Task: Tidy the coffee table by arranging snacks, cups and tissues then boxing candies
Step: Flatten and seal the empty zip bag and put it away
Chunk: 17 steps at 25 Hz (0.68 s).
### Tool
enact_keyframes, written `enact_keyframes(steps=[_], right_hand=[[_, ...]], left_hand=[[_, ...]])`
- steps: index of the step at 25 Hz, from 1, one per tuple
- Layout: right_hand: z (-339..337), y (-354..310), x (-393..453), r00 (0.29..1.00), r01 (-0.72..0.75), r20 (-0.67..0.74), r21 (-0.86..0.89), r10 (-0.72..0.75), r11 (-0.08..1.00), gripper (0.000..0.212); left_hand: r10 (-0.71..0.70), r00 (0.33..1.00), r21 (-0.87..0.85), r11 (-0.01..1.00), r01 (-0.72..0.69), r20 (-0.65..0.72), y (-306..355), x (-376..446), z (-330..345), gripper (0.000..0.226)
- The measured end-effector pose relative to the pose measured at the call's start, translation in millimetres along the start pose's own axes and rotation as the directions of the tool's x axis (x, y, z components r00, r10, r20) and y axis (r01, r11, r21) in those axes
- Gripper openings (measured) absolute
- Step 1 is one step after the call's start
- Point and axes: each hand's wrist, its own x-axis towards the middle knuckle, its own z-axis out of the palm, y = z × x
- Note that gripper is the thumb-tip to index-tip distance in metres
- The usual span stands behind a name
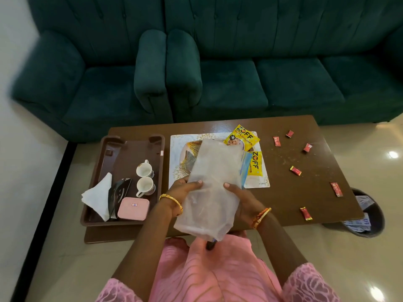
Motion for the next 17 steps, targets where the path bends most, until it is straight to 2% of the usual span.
enact_keyframes(steps=[2, 6, 10, 12, 14, 16, 17], right_hand=[[-1, -3, 3, 0.999, 0.046, -0.023, -0.082, -0.048, 0.996, 0.050], [-11, -13, 7, 0.975, 0.115, -0.168, -0.174, -0.144, 0.978, 0.046], [-18, -17, 10, 0.935, 0.197, -0.208, -0.369, -0.287, 0.908, 0.037], [-19, -23, 11, 0.903, 0.304, -0.151, -0.440, -0.403, 0.845, 0.030], [-18, -30, 11, 0.892, 0.380, -0.052, -0.447, -0.448, 0.809, 0.034], [-19, -34, 14, 0.869, 0.406, -0.028, -0.533, -0.495, 0.743, 0.039], [-22, -33, 16, 0.857, 0.403, -0.031, -0.581, -0.514, 0.707, 0.038]], left_hand=[[0.015, 1.000, -0.036, 0.999, -0.015, -0.006, -4, 0, -3, 0.023], [-0.039, 0.980, -0.055, 0.997, 0.050, 0.197, -8, -7, -6, 0.030], [-0.080, 0.980, -0.097, 0.990, 0.099, 0.183, -10, -4, -5, 0.023], [-0.115, 0.963, -0.197, 0.966, 0.165, 0.244, -11, -2, -8, 0.025], [-0.184, 0.901, -0.293, 0.904, 0.312, 0.393, -14, 2, -11, 0.051], [-0.267, 0.817, -0.237, 0.870, 0.433, 0.511, -16, 4, -10, 0.081], [-0.300, 0.802, -0.191, 0.873, 0.449, 0.517, -17, 6, -6, 0.085]])
